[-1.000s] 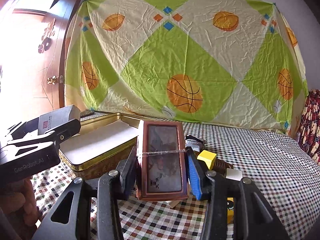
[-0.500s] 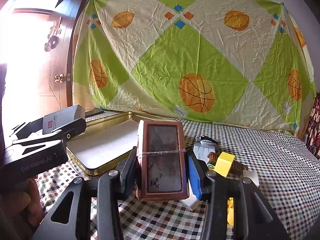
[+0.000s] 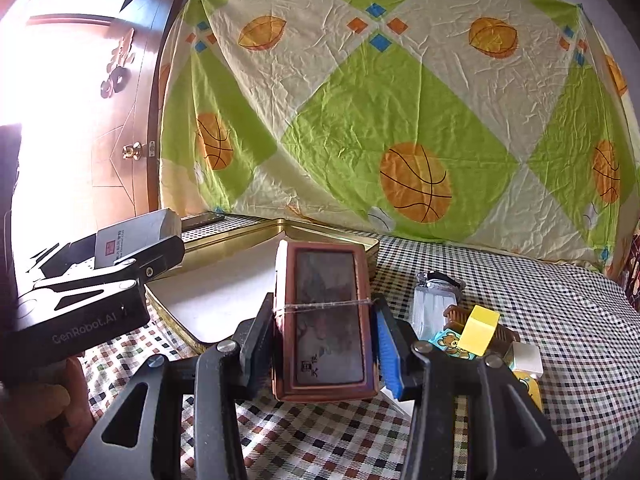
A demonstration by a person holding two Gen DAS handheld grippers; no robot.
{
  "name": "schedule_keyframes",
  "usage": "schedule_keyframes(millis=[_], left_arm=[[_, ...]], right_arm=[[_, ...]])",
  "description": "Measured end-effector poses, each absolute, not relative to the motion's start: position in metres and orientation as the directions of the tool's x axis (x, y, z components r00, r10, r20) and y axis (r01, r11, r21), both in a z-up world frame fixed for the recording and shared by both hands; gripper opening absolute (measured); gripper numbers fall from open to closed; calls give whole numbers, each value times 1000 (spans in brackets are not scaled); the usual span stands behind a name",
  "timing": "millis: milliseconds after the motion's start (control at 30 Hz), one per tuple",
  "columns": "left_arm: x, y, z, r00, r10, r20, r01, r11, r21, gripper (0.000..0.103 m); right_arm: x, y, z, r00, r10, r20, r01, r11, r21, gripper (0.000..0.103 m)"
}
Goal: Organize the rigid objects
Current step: 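Release the white box into the tin with the left tool while the right tool sets the frame inside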
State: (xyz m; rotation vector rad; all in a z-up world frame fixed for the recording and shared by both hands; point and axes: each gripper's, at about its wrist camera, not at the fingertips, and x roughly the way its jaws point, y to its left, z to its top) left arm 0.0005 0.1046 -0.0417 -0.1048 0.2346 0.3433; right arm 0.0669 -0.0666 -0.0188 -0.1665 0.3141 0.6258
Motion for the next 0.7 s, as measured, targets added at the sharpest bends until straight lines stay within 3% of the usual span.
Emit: schedule_keyframes(millis=[267,467,700], left_arm=[[19,133,-36,885,310,-347,-356,931,-79,91],[52,158,-30,848,219,-483,-309,944,-114,91],[96,164,-22,802,188,-567,-268,962,-60,91]], right_arm=[[82,-48,-1,713,586,-385,-650,759,-48,48],[117,-20,15,630,599,-494,-693,721,-10,48],[170,16,20,576,562,-594,-701,713,-6,48]])
